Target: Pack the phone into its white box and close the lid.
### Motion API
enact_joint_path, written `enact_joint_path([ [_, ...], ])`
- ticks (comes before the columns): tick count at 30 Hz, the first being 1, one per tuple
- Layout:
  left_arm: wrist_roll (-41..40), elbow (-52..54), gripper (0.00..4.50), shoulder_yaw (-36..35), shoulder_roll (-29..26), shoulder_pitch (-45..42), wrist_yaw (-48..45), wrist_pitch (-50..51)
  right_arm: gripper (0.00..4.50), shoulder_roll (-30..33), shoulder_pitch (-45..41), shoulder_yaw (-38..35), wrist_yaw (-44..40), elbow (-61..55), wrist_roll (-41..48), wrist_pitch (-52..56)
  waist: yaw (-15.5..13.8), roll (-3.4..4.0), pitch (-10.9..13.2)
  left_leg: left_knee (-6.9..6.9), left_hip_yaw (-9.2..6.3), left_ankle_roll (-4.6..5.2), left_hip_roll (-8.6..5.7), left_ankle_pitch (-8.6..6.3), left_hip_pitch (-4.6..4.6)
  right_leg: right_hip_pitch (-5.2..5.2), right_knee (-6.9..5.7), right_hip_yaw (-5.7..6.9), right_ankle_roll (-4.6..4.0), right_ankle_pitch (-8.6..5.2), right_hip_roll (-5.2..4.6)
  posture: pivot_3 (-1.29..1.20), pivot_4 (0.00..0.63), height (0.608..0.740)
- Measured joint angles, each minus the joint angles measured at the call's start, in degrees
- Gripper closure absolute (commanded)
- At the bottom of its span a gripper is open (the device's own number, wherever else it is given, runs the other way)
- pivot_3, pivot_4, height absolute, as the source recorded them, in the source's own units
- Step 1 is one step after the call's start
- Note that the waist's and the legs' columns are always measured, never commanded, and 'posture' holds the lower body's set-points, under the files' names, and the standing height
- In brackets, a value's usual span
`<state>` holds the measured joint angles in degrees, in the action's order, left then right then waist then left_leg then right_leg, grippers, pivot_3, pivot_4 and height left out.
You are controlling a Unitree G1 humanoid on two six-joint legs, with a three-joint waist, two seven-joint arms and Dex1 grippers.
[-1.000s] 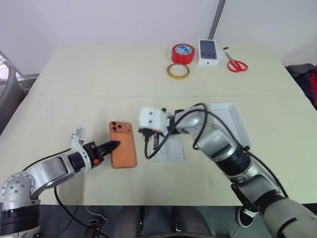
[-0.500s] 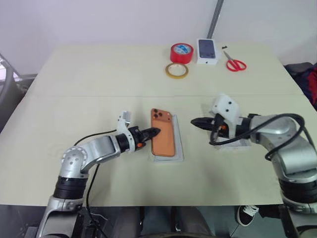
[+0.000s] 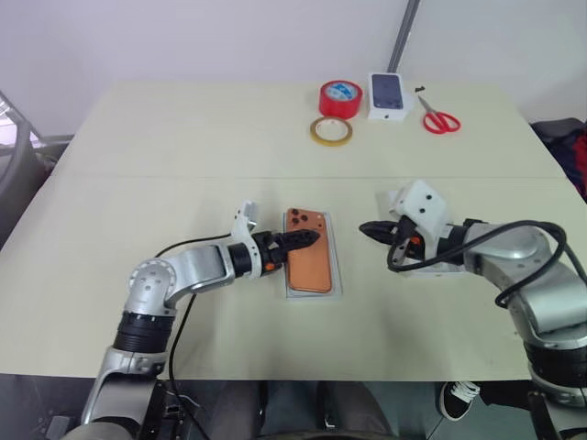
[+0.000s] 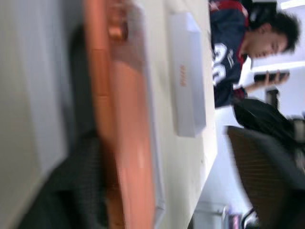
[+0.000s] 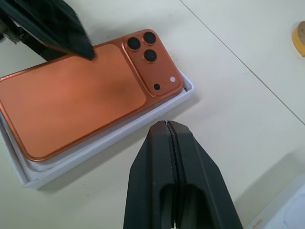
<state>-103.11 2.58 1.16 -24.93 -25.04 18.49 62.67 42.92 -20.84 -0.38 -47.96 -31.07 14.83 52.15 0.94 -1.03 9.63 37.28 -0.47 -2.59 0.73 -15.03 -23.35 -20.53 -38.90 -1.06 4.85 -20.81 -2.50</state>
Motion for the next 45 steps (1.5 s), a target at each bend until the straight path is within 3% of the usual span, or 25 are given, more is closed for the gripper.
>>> enact_joint_path([
  [5,6.6,5.6,0.41,-3.2,-12.0,0.4,-9.3,3.1,4.50,1.5,-0.5,3.3,0.5,2.8,-1.0,-1.3,-0.1,0.03,0.0,-0.03,0.01,-0.02,-0.01,0.01,-0.01,-0.03,0.01,0.00,-0.01,-0.01,-0.01,0.00,0.150,0.740],
  [9,19.0,11.1,0.41,-4.2,-19.2,2.2,-19.1,1.2,4.50,1.7,-1.4,7.1,1.1,4.8,-2.9,-3.0,-0.3,0.07,0.1,-0.04,0.02,-0.02,-0.05,0.01,-0.02,-0.02,0.05,-0.01,-0.01,-0.01,-0.04,0.00,0.150,0.740],
  [12,34.1,13.8,1.27,-2.6,-22.3,5.6,-27.3,-6.7,4.50,2.1,-2.4,9.8,1.6,6.7,-5.0,-4.4,-0.3,0.06,0.1,-0.07,0.03,-0.02,-0.04,0.01,-0.02,-0.03,0.06,0.00,-0.02,-0.01,-0.03,0.00,0.150,0.740],
  [18,55.2,15.3,4.36,5.1,-23.6,8.1,-38.4,-16.9,4.50,2.1,-3.9,15.5,2.6,9.0,-8.5,-4.8,-0.3,0.09,0.2,-0.09,0.04,0.19,-0.03,-0.11,-0.04,-0.04,0.10,-0.01,-0.02,-0.01,-0.07,0.00,0.150,0.740],
  [27,70.9,12.0,4.45,19.6,-13.8,-0.9,-47.1,-17.1,4.50,-1.7,-7.7,23.9,3.8,9.1,-12.6,-4.1,-0.2,0.06,0.2,-0.06,0.03,0.29,-0.03,-0.16,-0.08,-0.06,0.08,0.01,-0.01,-0.01,-0.05,0.00,0.150,0.740],
  [34,78.5,6.2,4.45,24.2,-7.4,-7.4,-53.1,-16.5,4.50,-0.3,-8.3,25.3,3.5,9.9,-15.8,-3.2,-0.7,0.05,0.2,0.09,-0.01,0.31,-0.06,-0.16,-0.07,0.00,-0.03,0.05,-0.01,0.00,-0.06,0.00,0.150,0.740],
  [39,81.9,3.3,4.45,25.5,-2.7,-10.0,-56.4,-15.8,4.50,3.4,-4.8,23.2,2.5,6.6,-15.8,-1.2,-1.8,0.05,0.2,0.16,-0.01,0.47,-0.10,-0.25,-0.10,0.02,-0.01,0.05,0.00,-0.01,-0.10,0.00,0.150,0.740],
  [45,86.1,-1.7,4.45,31.1,6.8,-14.4,-61.4,-15.8,4.50,12.4,8.7,12.9,1.2,-2.9,-14.6,2.7,-3.3,0.08,0.2,0.53,-0.05,0.75,-0.16,-0.41,-0.22,0.20,0.08,0.11,0.02,-0.01,-0.15,0.00,0.150,0.740],
])
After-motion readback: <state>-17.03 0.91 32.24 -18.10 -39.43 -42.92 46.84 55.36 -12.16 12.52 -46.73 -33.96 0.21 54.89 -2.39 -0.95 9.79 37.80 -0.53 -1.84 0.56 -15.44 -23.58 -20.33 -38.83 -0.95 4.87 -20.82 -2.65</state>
